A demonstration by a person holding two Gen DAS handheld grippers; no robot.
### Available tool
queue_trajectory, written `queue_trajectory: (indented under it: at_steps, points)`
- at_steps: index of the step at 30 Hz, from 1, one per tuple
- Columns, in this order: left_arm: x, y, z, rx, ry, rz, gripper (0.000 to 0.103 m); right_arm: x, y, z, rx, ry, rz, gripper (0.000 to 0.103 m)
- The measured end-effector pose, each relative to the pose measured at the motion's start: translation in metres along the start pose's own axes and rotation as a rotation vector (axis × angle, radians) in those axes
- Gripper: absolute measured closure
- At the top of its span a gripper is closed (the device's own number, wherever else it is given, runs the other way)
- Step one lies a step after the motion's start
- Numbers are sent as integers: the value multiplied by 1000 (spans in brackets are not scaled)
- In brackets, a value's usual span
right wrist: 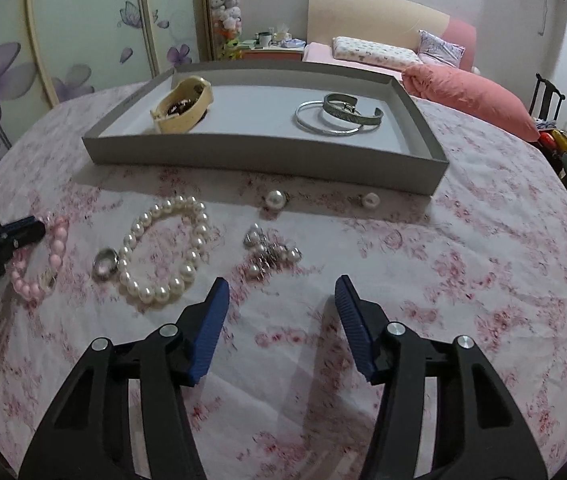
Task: Organize jewelry
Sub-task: 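Lower the left gripper onto the pink bead bracelet and grasp it, then grasp the silver earrings with the right gripper while the left gripper holds the pink bracelet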
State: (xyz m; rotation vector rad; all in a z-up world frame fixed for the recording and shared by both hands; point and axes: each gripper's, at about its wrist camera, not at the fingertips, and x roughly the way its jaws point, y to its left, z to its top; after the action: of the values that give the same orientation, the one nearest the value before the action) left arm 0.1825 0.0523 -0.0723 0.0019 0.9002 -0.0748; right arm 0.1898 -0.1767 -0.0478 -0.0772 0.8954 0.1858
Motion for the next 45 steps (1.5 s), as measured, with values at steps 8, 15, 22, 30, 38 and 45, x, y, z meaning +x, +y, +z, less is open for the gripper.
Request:
queue_trajectory:
  at_steps: [8,15,22,30,38,45]
  points:
    - [-1,1,0,-11,0,-14,89,9,0,14,22,-1,5,59]
    - [-1,1,0,-11,0,-13,89,8,0,13,22,-2,6,60]
    - [-1,0,0,-6,0,-6,89,9,1,14,19,-1,3,60]
    - [0,-2,1,-2,0,-2,89,7,3,13,15,-5,12,90]
    - [0,-2,0,-1,0,-1,89,-5,-13,-1,73,-10,58,93]
    - [0,-2,0,-1,0,0,89,-32,-31,-11,164,-113,118,93]
